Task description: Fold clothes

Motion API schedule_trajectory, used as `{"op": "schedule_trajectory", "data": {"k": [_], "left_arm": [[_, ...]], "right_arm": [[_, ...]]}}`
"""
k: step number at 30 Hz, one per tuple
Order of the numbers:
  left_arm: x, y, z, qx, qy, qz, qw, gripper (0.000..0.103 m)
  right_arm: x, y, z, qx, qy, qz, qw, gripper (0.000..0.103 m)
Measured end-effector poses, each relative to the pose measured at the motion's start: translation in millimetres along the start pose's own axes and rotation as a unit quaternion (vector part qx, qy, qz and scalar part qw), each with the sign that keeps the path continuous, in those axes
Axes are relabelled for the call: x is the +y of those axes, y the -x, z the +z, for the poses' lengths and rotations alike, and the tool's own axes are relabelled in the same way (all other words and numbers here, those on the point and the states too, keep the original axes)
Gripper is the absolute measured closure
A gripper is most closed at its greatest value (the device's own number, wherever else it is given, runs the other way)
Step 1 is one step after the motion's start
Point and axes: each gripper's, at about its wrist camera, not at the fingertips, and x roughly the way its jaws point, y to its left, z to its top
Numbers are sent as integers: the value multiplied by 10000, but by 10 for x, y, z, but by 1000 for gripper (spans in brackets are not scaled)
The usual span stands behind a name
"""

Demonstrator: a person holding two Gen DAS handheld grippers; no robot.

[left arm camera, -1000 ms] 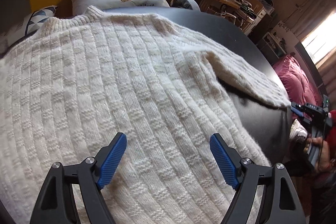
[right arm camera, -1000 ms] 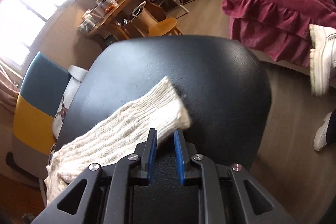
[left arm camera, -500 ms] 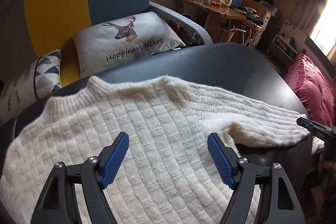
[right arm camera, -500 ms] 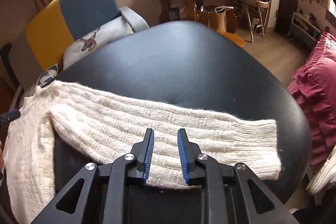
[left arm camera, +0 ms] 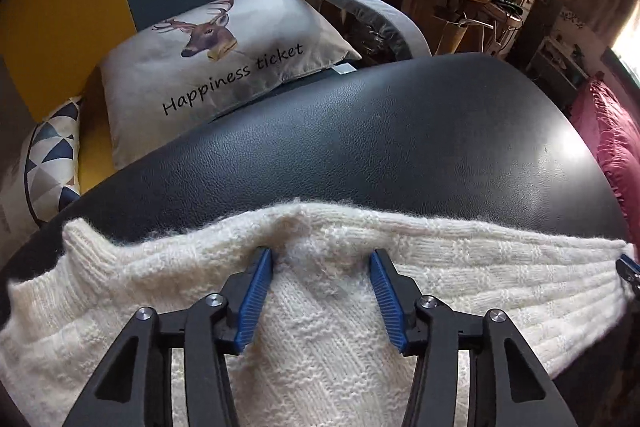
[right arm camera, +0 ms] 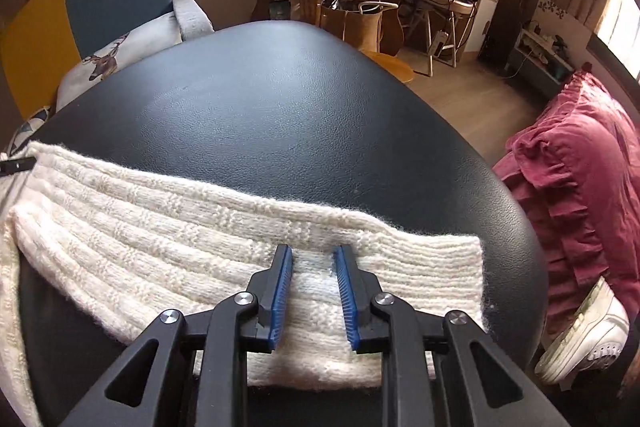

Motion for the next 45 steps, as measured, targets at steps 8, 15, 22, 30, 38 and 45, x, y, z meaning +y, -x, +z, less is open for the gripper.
{"op": "schedule_trajectory", "data": {"k": [8, 15, 22, 30, 38, 45], "left_arm": [[-2, 429, -313, -274, 147, -771, 9965, 49], [-514, 864, -799, -170, -486, -1831, 9818, 50], [-864, 433, -884, 528, -707, -1370, 9866, 52], [-904, 489, -1076, 596, -839, -2152, 9711, 88], [-768, 656, -987, 447, -342, -2713, 9608, 87], [-177, 590, -618, 58, -23, -1764, 9843, 87]], "right_arm": [[173, 195, 126, -179, -32, 709, 9973, 78], [1084, 409, 207, -211, 654, 2024, 9769, 77], [1365, 79, 170, 233, 765, 1669, 9827, 77], [1083, -160, 179, 205, 365, 1321, 9903, 77], [1130, -50, 241, 246, 451, 1304, 9901, 77], [1695, 292, 325, -75, 939, 2243, 9699, 76]]}}
